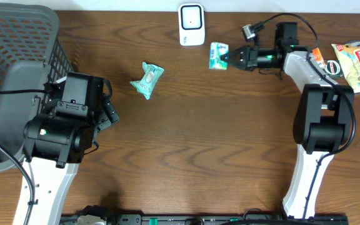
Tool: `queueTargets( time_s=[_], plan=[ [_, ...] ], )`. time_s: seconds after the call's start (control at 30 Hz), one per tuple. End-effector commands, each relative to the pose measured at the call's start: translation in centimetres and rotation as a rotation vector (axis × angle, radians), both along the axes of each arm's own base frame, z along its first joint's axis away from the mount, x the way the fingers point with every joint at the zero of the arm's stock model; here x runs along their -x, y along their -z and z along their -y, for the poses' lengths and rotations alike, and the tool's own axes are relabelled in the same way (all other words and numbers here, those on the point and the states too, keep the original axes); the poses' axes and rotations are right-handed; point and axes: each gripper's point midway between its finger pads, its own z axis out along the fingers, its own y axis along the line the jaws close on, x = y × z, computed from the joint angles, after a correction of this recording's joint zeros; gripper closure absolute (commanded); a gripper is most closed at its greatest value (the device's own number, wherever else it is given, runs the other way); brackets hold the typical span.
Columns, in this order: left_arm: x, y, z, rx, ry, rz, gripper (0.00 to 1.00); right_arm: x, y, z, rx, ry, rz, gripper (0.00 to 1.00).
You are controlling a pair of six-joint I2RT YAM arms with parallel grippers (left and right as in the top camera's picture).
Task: Scan the item barcode
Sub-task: 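Lift the Kleenex pack up in front of the scanner, then carry the Kleenex pack right and set it on the pile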
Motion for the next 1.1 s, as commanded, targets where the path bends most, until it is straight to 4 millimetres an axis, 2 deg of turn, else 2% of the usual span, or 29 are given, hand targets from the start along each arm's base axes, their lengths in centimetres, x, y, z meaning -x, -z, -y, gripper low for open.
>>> queueTargets(
  time_s=[0.0,0.07,0.1,0.17,0.23,0.33,0.4,0.43,0.53,0.67,0.83,0.93,1.0,1.07],
  plan=[
    [0.0,-0.2,-0.5,-0.016,-0.018,0.005,0.00,-1.8,4.2,-1.5,0.280,0.104,-0.022,0.99],
    [0.0,-0.2,-0.5,-0.016,-0.018,0.005,0.00,-3.3,5.9,-1.5,0.473,0.177,0.017,0.99],
    [0.1,-0.2,-0.5,-0.016,-0.018,0.005,0.00,-3.8,6.1,-1.3,0.540,0.194,0.043,0.99],
    [0.0,-0.2,-0.5,-0.016,-0.018,0.005,0.00,-5.1,5.8,-0.8,0.725,0.221,0.129,0.99],
    [0.0,-0.2,-0.5,-0.016,-0.018,0.005,0.00,-6.6,5.1,0.8,0.983,0.267,0.242,0.99],
    [0.0,-0.2,-0.5,-0.016,-0.018,0.005,0.00,-10.0,1.7,2.6,1.365,0.381,0.509,0.99],
    [0.0,-0.2,-0.5,-0.016,-0.018,0.005,0.00,-11.7,-0.5,2.1,1.495,0.425,0.680,0.99],
    [0.0,-0.2,-0.5,-0.016,-0.018,0.005,0.00,-12.0,-1.1,1.7,1.516,0.429,0.726,0.99],
    [0.0,-0.2,-0.5,-0.016,-0.018,0.005,0.00,-13.5,-3.0,-1.4,1.527,0.418,0.928,0.99],
    [0.0,-0.2,-0.5,-0.016,-0.018,0.005,0.00,-15.2,-4.2,-4.0,1.488,0.467,1.071,0.99],
    [0.1,-0.2,-0.5,-0.016,-0.018,0.005,0.00,-16.9,-3.0,-5.5,1.450,0.478,1.175,0.99],
    [0.0,-0.2,-0.5,-0.016,-0.018,0.005,0.00,-16.7,-1.1,-7.5,1.385,0.332,1.261,0.99],
    [0.0,-0.2,-0.5,-0.016,-0.018,0.005,0.00,-16.6,-0.4,-8.0,1.383,0.286,1.286,0.99],
    [0.0,-0.2,-0.5,-0.016,-0.018,0.005,0.00,-16.6,-0.5,-8.2,1.385,0.292,1.294,0.99]
  ],
)
